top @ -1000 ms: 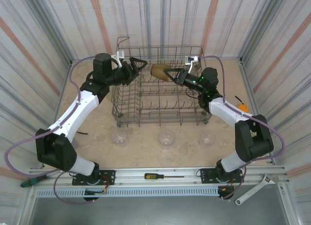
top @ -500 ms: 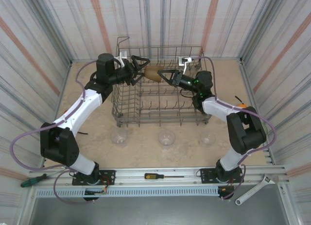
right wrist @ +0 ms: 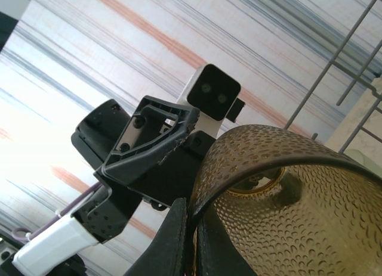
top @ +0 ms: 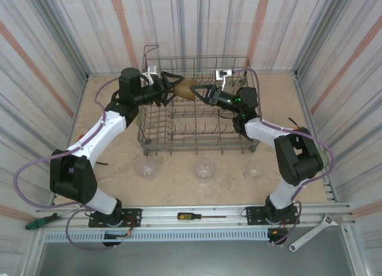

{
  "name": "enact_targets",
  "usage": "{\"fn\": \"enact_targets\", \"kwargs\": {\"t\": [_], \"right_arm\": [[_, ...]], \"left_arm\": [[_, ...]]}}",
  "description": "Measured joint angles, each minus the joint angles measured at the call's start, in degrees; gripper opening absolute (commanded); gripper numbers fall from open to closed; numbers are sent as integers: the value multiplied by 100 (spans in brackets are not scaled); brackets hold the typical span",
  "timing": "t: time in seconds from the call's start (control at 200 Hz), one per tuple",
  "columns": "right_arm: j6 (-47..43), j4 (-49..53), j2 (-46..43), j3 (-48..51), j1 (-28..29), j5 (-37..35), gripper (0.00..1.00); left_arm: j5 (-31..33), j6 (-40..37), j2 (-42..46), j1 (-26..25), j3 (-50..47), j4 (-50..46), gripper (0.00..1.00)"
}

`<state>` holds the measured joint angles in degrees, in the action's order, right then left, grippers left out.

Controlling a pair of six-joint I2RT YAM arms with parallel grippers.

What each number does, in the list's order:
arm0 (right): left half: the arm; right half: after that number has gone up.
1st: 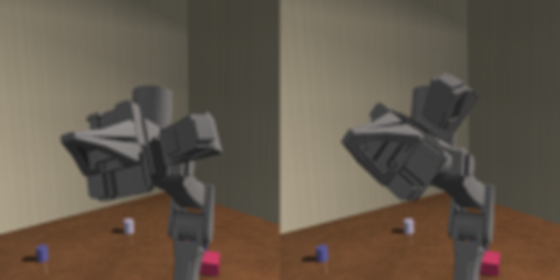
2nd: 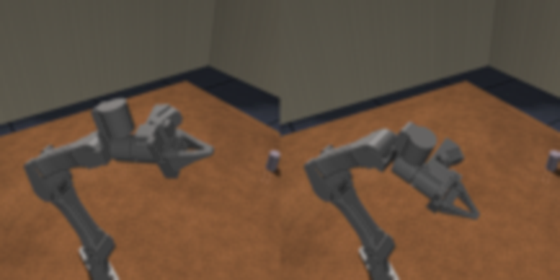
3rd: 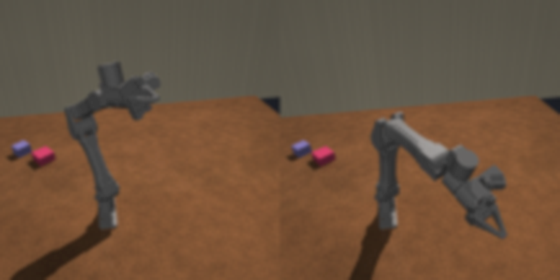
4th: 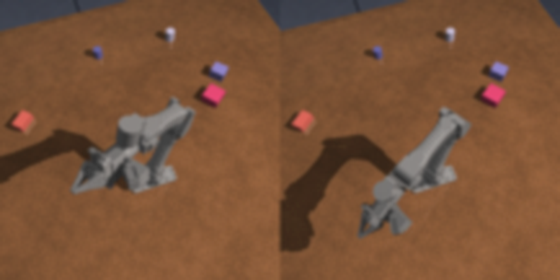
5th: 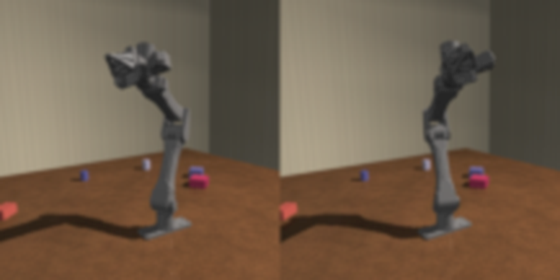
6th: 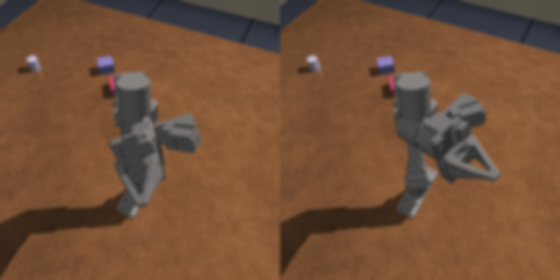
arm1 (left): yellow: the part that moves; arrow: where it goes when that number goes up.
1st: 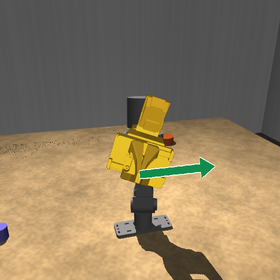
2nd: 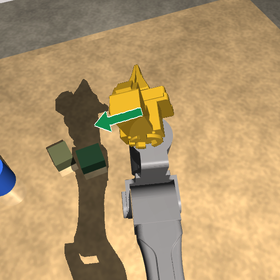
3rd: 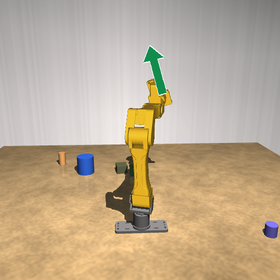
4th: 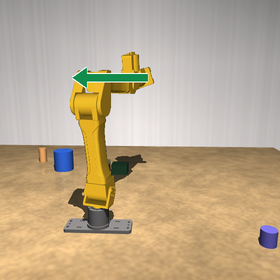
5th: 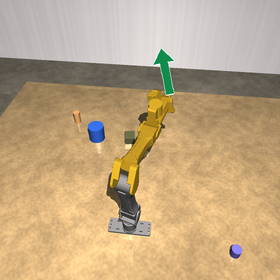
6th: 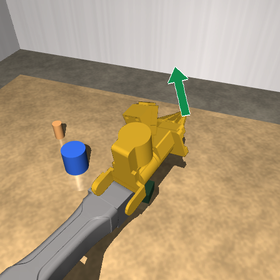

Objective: Load the cups into the dish rack

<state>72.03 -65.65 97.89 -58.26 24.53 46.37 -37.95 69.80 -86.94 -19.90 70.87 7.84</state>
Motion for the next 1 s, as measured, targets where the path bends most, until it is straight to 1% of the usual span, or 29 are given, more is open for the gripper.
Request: {"fn": "enact_targets", "kwargs": {"t": [0.2,0.336,0.486,0.606,0.837,0.882,0.957,0.997], "right_arm": [[105,-39,111,-129,37,-11,0],[107,-33,160,-168,42,-66,0],[109,-28,225,-238,98,-179,0],[138,13,238,-278,133,-304,0],[251,133,260,-433,144,-334,0],[254,162,260,-452,146,-334,0],[251,214,260,-466,157,-354,8],[256,238,260,-466,168,-391,13]], "left_arm": [[-55,122,-20,0,-212,245,80],[-94,146,-31,0,-225,278,78],[-162,155,-31,0,-225,354,71],[-142,166,-31,9,-227,409,68],[-127,227,-31,44,-234,566,58],[-118,227,-31,44,-238,579,58],[-109,227,-28,57,-238,579,55],[-105,227,-28,66,-238,577,54]]}}
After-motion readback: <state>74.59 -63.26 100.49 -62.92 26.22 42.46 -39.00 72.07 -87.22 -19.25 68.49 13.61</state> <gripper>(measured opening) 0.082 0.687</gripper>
